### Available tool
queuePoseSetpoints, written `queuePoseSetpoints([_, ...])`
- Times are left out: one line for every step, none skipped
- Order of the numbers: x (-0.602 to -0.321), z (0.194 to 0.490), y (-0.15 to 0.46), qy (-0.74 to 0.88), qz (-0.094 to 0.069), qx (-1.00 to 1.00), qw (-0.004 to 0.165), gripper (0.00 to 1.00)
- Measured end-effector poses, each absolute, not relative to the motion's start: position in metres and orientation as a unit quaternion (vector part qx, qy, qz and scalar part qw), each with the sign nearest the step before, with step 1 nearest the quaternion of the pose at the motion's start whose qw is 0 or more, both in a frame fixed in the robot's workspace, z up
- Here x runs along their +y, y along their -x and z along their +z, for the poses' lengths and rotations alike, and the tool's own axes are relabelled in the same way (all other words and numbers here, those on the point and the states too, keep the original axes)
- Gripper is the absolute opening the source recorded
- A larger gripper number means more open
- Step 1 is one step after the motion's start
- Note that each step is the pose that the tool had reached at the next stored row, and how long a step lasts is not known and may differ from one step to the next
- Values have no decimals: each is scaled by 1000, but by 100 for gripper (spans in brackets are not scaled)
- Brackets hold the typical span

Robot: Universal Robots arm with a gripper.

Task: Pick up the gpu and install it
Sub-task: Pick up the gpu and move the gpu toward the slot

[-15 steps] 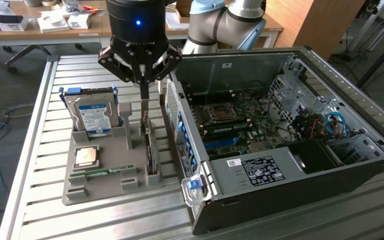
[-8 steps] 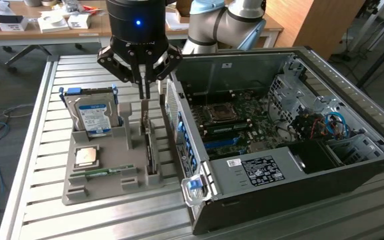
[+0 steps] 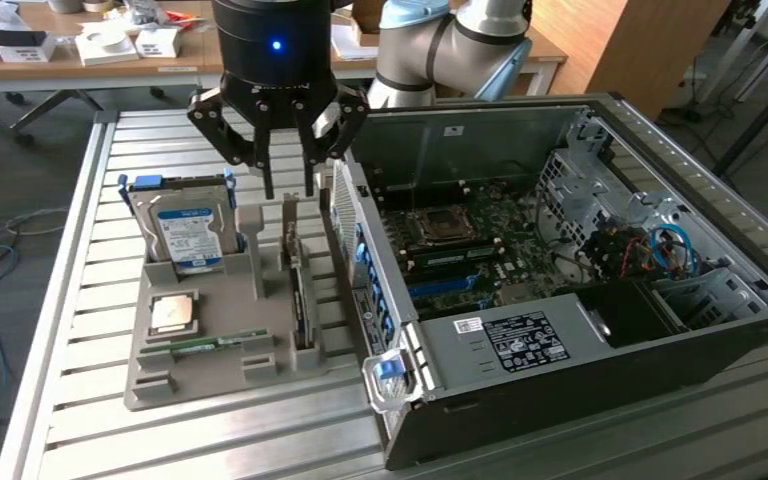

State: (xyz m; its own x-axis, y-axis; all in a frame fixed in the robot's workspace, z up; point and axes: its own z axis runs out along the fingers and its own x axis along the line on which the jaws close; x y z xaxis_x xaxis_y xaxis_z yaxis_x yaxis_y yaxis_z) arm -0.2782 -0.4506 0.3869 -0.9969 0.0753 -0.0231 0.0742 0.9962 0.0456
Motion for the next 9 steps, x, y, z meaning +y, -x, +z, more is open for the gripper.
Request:
queuePoseSetpoints([-451, 387, 278, -37, 22, 999, 12, 42])
queuePoseSetpoints([-451, 386, 278, -37, 23, 999, 12, 42])
queuePoseSetpoints([-451, 385, 278, -37, 23, 999, 12, 42])
queuePoseSetpoints([-451, 384, 278, -37, 23, 999, 12, 42])
queuePoseSetpoints([-451, 383, 278, -37, 24, 999, 12, 42])
queuePoseSetpoints([-451, 381, 278, -37, 24, 999, 13, 42])
queuePoseSetpoints([-451, 380, 278, -37, 24, 999, 13, 42])
queuePoseSetpoints([-451, 378, 278, -37, 25, 999, 13, 42])
queuePoseSetpoints([-451, 376, 278, -37, 25, 999, 13, 42])
